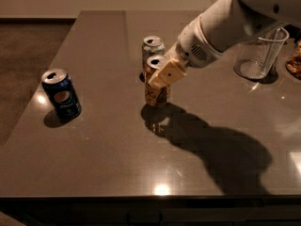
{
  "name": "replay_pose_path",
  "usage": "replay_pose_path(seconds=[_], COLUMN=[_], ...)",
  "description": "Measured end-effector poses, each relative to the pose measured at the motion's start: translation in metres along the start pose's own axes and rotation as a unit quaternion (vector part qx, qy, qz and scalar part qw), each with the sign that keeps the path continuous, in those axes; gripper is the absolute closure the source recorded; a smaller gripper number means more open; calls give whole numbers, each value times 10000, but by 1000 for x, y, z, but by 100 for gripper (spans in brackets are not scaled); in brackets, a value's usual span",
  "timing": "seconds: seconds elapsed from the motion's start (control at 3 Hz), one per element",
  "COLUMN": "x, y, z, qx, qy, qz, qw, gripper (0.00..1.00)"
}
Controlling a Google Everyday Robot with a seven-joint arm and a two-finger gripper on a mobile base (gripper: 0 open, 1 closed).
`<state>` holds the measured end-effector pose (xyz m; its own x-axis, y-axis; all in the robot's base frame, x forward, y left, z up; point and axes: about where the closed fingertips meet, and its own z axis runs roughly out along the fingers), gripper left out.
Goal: Move orange can near 7up can
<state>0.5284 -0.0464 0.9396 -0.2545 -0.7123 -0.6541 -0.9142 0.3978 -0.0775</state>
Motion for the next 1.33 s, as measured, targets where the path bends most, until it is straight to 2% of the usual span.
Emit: replay_pose_path(seconds=[0.33,0.67,1.0,1.33], x=[3,7,15,20], y=[-24,-47,-66,-69], z=[10,18,21,23], qx=[152,422,723,923], qy=[37,122,199,190], qz=[300,563,802,846], qw=[9994,9974,9940,9920], gripper=[100,100,83,52])
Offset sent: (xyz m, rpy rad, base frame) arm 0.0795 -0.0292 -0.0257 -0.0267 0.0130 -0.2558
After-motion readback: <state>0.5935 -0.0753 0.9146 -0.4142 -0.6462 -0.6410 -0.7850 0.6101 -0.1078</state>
